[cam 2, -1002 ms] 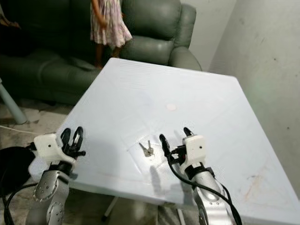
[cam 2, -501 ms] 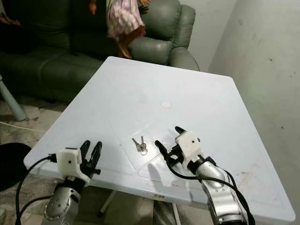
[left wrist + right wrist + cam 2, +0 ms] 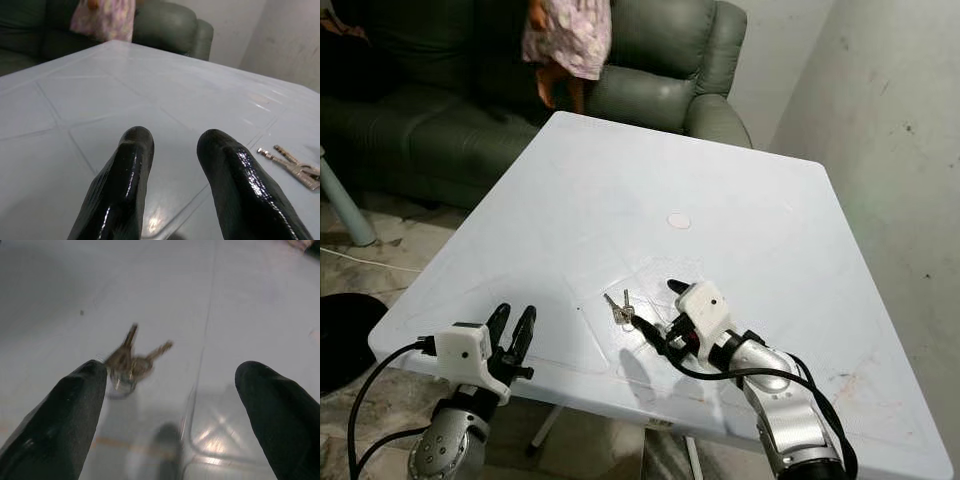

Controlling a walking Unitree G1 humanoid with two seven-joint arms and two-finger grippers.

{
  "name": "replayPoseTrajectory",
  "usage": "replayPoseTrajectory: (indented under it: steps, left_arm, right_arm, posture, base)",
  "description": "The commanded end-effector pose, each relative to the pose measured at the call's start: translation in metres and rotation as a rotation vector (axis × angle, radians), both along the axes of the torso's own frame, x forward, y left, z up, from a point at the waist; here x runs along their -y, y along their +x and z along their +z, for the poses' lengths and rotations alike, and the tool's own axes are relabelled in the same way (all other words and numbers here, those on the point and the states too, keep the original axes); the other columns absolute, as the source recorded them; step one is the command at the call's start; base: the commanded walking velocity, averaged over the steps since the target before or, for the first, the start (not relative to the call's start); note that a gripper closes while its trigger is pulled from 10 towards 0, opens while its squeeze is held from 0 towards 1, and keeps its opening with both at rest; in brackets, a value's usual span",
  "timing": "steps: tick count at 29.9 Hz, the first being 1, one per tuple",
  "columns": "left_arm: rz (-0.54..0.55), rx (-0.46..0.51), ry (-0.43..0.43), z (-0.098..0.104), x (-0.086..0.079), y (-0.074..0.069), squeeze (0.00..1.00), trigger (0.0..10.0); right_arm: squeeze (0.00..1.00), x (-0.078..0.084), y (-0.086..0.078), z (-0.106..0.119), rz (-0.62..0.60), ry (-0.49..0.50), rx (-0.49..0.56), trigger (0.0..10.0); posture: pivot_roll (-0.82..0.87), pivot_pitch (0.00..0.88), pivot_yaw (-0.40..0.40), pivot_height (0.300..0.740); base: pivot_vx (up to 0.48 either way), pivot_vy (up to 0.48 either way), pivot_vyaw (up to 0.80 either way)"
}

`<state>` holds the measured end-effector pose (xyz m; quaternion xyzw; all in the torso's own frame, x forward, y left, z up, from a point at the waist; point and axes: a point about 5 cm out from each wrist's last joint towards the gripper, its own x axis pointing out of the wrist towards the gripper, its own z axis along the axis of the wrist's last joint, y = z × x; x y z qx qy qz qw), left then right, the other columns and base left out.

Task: Hang keys on a hook

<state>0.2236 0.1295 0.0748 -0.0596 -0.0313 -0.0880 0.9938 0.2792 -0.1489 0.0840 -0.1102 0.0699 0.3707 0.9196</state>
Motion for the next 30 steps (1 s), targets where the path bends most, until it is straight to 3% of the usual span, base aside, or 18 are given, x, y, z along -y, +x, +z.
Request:
replayPoseTrajectory:
  steps: [1, 10, 12, 13, 14, 18, 19, 20, 21, 22, 23, 24, 25, 26, 27, 28, 30]
  left_arm:
    - [-0.025, 0.013, 0.001, 0.004, 0.006, 0.000, 0.00, 10.0]
    - [-0.033, 0.022, 0.008, 0.008, 0.006, 0.001, 0.00, 10.0]
    - [-0.034, 0.022, 0.009, 0.008, 0.006, 0.002, 0.00, 10.0]
    - [-0.034, 0.022, 0.009, 0.008, 0.006, 0.002, 0.00, 10.0]
    - [-0.034, 0.022, 0.010, 0.008, 0.007, 0.002, 0.00, 10.0]
    - [-0.034, 0.021, 0.012, 0.008, 0.007, 0.003, 0.00, 10.0]
    - [-0.034, 0.022, 0.012, 0.009, 0.007, 0.003, 0.00, 10.0]
    - [-0.034, 0.023, 0.014, 0.009, 0.007, 0.003, 0.00, 10.0]
    - [-0.034, 0.023, 0.015, 0.009, 0.007, 0.003, 0.00, 10.0]
    - [-0.033, 0.022, 0.016, 0.009, 0.007, 0.003, 0.00, 10.0]
    - [-0.032, 0.022, 0.015, 0.009, 0.007, 0.004, 0.00, 10.0]
    - [-0.032, 0.023, 0.016, 0.009, 0.007, 0.004, 0.00, 10.0]
    - [-0.032, 0.023, 0.016, 0.009, 0.007, 0.004, 0.00, 10.0]
    - [-0.032, 0.023, 0.016, 0.009, 0.007, 0.004, 0.00, 10.0]
    - [-0.031, 0.023, 0.017, 0.009, 0.007, 0.004, 0.00, 10.0]
    - [-0.030, 0.024, 0.017, 0.009, 0.007, 0.004, 0.00, 10.0]
    - [-0.030, 0.025, 0.016, 0.010, 0.008, 0.005, 0.00, 10.0]
  right_arm:
    - [0.00, 0.003, -0.002, -0.007, 0.003, -0.028, -0.035, 10.0]
    - [0.00, -0.007, -0.015, -0.021, 0.041, -0.013, -0.092, 10.0]
    - [0.00, -0.014, -0.018, -0.021, 0.053, 0.012, -0.093, 8.4]
    - [0.00, -0.014, -0.018, -0.021, 0.053, 0.012, -0.093, 8.4]
    - [0.00, -0.019, -0.018, -0.020, 0.054, 0.034, -0.083, 6.9]
    - [0.00, -0.028, -0.018, -0.017, 0.042, 0.077, -0.067, 6.3]
    - [0.00, -0.030, -0.017, -0.016, 0.037, 0.087, -0.062, 5.1]
    - [0.00, -0.032, -0.016, -0.014, 0.029, 0.103, -0.056, 5.3]
    - [0.00, -0.033, -0.017, -0.011, 0.030, 0.129, -0.046, 0.0]
    - [0.00, -0.034, -0.016, -0.011, 0.028, 0.124, -0.039, 0.9]
    - [0.00, -0.035, -0.015, -0.011, 0.013, 0.114, -0.038, 4.2]
    - [0.00, -0.036, -0.015, -0.010, 0.007, 0.116, -0.030, 2.0]
    - [0.00, -0.036, -0.015, -0.010, 0.005, 0.119, -0.024, 2.0]
    - [0.00, -0.037, -0.015, -0.009, 0.006, 0.120, -0.020, 3.1]
    - [0.00, -0.038, -0.014, -0.009, -0.002, 0.114, -0.011, 2.7]
    - [0.00, -0.038, -0.014, -0.009, -0.005, 0.118, -0.012, 0.0]
    - [0.00, -0.038, -0.012, -0.008, -0.022, 0.105, -0.008, 0.0]
  posture:
    - [0.13, 0.053, -0.130, 0.736]
    - [0.13, 0.058, -0.125, 0.736]
    - [0.13, 0.057, -0.124, 0.736]
    - [0.13, 0.057, -0.124, 0.736]
    - [0.13, 0.057, -0.124, 0.736]
    - [0.13, 0.057, -0.122, 0.736]
    - [0.13, 0.056, -0.122, 0.736]
    - [0.13, 0.056, -0.122, 0.736]
    - [0.13, 0.056, -0.122, 0.736]
    - [0.13, 0.057, -0.122, 0.736]
    - [0.13, 0.057, -0.122, 0.736]
    - [0.13, 0.057, -0.122, 0.736]
    - [0.13, 0.057, -0.122, 0.736]
    - [0.13, 0.057, -0.121, 0.736]
    - [0.13, 0.057, -0.121, 0.736]
    - [0.13, 0.057, -0.121, 0.736]
    - [0.13, 0.056, -0.122, 0.736]
  base:
    - [0.000, 0.000, 0.00]
    - [0.000, 0.000, 0.00]
    - [0.000, 0.000, 0.00]
    - [0.000, 0.000, 0.00]
    - [0.000, 0.000, 0.00]
    - [0.000, 0.000, 0.00]
    - [0.000, 0.000, 0.00]
    - [0.000, 0.000, 0.00]
    - [0.000, 0.000, 0.00]
    - [0.000, 0.000, 0.00]
    - [0.000, 0.000, 0.00]
    - [0.000, 0.000, 0.00]
    - [0.000, 0.000, 0.00]
    - [0.000, 0.000, 0.00]
    - [0.000, 0.000, 0.00]
    - [0.000, 0.000, 0.00]
    - [0.000, 0.000, 0.00]
